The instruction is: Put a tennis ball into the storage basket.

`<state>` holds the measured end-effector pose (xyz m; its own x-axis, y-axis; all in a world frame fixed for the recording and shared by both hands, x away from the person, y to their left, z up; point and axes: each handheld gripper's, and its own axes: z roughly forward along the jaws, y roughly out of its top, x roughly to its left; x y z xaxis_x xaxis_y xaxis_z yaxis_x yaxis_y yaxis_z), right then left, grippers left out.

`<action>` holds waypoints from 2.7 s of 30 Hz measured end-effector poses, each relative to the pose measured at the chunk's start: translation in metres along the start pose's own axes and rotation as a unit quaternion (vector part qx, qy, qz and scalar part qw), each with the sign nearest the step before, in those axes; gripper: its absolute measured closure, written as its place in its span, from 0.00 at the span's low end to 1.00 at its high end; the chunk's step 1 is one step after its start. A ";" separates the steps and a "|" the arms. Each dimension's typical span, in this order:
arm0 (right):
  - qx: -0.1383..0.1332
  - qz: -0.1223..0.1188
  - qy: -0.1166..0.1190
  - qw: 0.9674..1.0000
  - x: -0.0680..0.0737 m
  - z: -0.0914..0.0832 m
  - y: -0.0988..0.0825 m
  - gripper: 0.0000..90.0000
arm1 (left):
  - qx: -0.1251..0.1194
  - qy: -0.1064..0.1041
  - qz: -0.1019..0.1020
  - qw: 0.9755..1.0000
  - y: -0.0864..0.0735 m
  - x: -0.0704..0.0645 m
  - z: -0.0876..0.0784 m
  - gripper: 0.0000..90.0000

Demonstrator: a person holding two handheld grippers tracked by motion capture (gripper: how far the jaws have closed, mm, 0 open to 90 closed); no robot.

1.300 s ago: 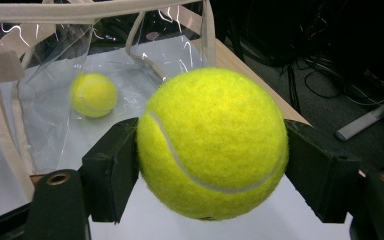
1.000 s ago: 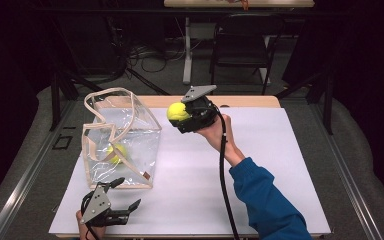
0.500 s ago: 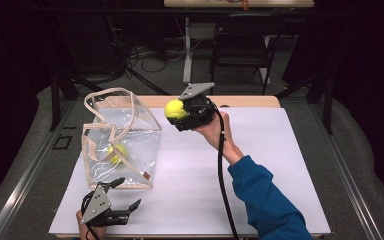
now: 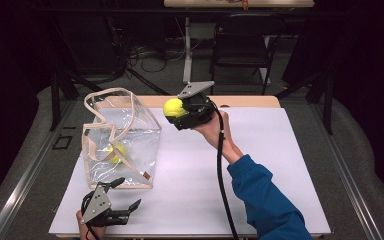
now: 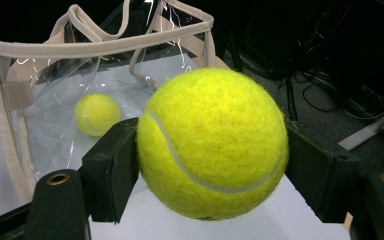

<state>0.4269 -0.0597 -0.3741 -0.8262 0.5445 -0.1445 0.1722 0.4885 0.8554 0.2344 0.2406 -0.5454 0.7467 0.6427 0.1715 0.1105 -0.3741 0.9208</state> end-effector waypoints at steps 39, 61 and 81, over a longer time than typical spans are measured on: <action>-0.025 -0.007 0.010 1.000 0.004 0.008 0.024 0.29 | -0.003 0.000 -0.001 1.000 0.000 0.000 0.000 0.18; -0.029 -0.011 0.010 0.999 0.009 0.017 0.039 0.29 | -0.002 0.000 0.000 1.000 0.000 0.000 0.000 0.18; -0.029 -0.016 0.021 0.999 0.017 0.022 0.050 0.29 | -0.003 0.000 0.002 1.000 0.000 0.000 0.000 0.18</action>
<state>0.4337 -0.0112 -0.3447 -0.8529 0.4994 -0.1522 0.1153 0.4645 0.8780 0.2344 0.2408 -0.5449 0.7472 0.6413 0.1743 0.1046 -0.3725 0.9221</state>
